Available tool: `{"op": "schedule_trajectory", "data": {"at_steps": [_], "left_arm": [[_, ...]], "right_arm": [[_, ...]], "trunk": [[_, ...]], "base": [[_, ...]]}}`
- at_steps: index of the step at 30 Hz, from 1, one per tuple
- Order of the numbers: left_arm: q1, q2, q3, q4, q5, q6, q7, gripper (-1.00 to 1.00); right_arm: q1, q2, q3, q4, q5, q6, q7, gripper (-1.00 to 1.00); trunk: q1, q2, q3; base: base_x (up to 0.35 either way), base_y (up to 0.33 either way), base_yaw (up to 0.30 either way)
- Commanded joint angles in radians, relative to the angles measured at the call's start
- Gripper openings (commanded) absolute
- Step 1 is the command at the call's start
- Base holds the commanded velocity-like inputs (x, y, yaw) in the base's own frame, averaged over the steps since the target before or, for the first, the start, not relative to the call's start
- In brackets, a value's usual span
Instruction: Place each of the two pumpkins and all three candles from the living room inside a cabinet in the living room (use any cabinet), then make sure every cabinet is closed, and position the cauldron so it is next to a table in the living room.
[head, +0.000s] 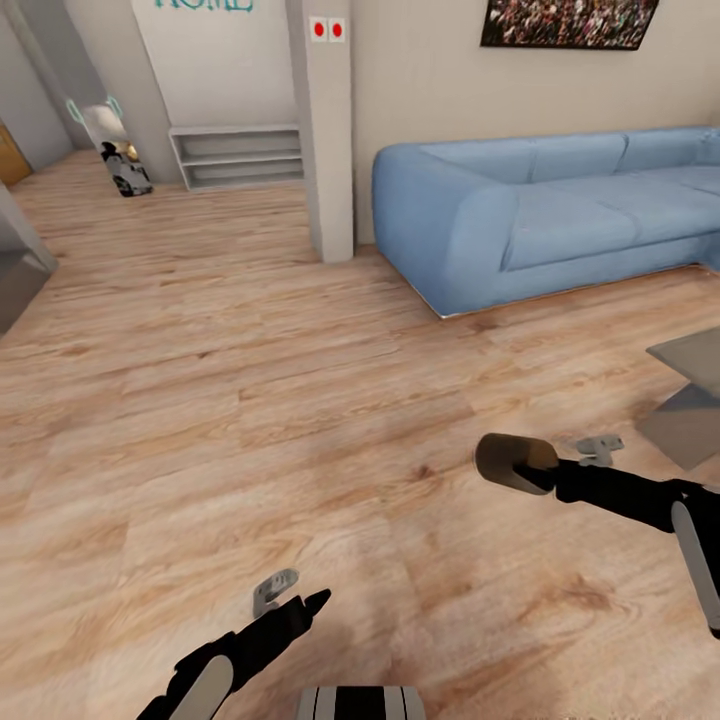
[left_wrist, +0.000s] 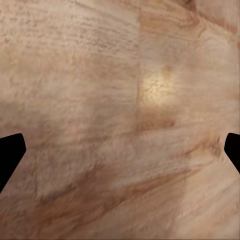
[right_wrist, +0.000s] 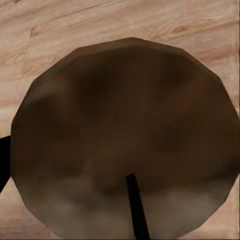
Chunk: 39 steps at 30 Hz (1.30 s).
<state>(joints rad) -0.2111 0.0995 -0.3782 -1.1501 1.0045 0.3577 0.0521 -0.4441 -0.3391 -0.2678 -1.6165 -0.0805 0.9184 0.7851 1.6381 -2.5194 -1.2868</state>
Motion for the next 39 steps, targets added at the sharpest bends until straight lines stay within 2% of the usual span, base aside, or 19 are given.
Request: {"op": "schedule_trajectory", "data": {"at_steps": [1,10,14,17,20,28,31,32,36,39], "left_arm": [[-0.001,0.001,-0.002,0.007,0.012,0.001,0.002,1.00],[-0.002,-0.004,0.001,0.018,0.014,-0.008,-0.002,1.00],[-0.002,-0.004,0.001,0.018,0.014,-0.008,-0.006,1.00],[-0.002,-0.004,0.002,0.018,0.015,-0.008,-0.007,1.00],[-0.002,-0.004,0.001,0.018,0.015,-0.008,-0.007,1.00],[-0.007,-0.001,0.006,0.012,0.017,-0.008,-0.010,1.00],[-0.014,0.006,0.032,-0.004,0.018,-0.003,-0.012,1.00],[-0.015,0.009,0.059,-0.018,0.019,0.002,-0.014,1.00],[-0.008,0.012,0.113,-0.045,0.016,0.010,-0.015,1.00],[-0.008,0.011,0.127,-0.049,0.011,0.012,-0.015,1.00]], "right_arm": [[-0.001,0.000,-0.004,0.000,-0.016,0.012,-0.001,-1.00],[-0.005,-0.002,-0.044,0.000,-0.016,0.014,0.008,-1.00],[-0.007,-0.004,-0.059,0.000,-0.016,0.017,0.049,-1.00],[-0.006,-0.024,-0.066,0.000,-0.016,0.019,0.120,-1.00],[-0.003,-0.042,-0.068,0.000,-0.015,0.020,0.150,-1.00],[-0.002,-0.055,-0.070,0.000,-0.016,0.020,0.168,-1.00],[-0.001,-0.056,-0.070,0.000,-0.016,0.020,0.169,-1.00],[-0.001,-0.056,-0.070,0.000,-0.016,0.020,0.170,-1.00],[-0.001,-0.057,-0.071,0.000,-0.016,0.020,0.170,-1.00],[-0.001,-0.058,-0.071,0.000,-0.016,0.020,0.170,-1.00]], "trunk": [[-0.001,0.000,0.003],[-0.005,0.002,0.036],[-0.006,0.003,0.051],[-0.008,0.004,0.062],[-0.009,0.004,0.073],[-0.013,0.006,0.100],[-0.014,0.007,0.110],[-0.015,0.007,0.114],[-0.016,0.008,0.128],[-0.018,0.009,0.138]], "base": [[0.000,0.000,-0.277],[0.000,0.000,-0.277],[0.000,0.000,-0.277],[0.000,0.000,-0.277],[0.000,0.000,-0.277],[0.000,0.000,-0.277],[0.000,0.000,-0.277],[0.000,0.000,-0.277],[0.000,0.000,-0.277],[0.000,0.000,-0.277]]}}
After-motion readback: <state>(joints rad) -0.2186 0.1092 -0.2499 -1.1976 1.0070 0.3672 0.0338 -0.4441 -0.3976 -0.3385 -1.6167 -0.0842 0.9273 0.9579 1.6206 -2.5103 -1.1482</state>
